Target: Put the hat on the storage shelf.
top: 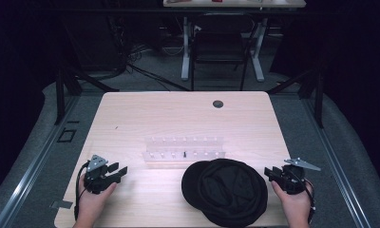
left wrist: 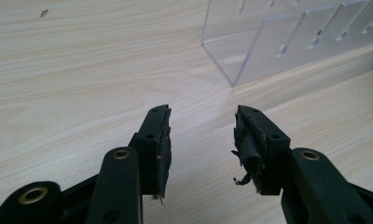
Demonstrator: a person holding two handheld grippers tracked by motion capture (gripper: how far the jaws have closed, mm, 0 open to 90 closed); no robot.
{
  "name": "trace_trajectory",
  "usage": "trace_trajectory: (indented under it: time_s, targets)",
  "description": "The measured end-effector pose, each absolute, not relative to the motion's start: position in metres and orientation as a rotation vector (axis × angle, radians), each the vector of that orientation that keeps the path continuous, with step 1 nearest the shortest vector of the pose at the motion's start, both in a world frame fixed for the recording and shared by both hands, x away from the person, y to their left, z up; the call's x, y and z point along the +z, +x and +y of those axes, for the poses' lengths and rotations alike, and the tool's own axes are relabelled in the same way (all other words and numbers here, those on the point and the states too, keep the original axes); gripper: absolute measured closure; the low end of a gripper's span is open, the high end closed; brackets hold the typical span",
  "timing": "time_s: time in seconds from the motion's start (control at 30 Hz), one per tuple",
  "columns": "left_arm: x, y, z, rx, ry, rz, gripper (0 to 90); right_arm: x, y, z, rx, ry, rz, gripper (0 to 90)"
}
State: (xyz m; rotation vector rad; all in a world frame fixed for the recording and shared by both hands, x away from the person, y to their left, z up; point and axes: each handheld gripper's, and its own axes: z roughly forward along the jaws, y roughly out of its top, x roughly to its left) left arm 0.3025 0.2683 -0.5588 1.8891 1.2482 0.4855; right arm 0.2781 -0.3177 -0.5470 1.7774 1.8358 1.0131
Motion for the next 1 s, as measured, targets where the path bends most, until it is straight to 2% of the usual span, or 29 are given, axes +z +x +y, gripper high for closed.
trace_trajectory:
  time_s: [0.3, 0.67, 1.0]
  targets:
    - [-0.554, 0.299, 0.266, 0.525, 1.89, 1.22, 54.9, -0.54, 0.275, -0.311, 1.0, 1.78, 1.88, 64.0]
    - [-0.555, 0.298, 0.264, 0.515, 1.902, 1.24, 49.6, -0.519, 0.265, -0.297, 0.94, 1.791, 2.011, 66.3]
    - [-0.555, 0.298, 0.263, 0.519, 1.909, 1.243, 53.4, -0.506, 0.252, -0.301, 0.907, 1.843, 2.068, 64.3]
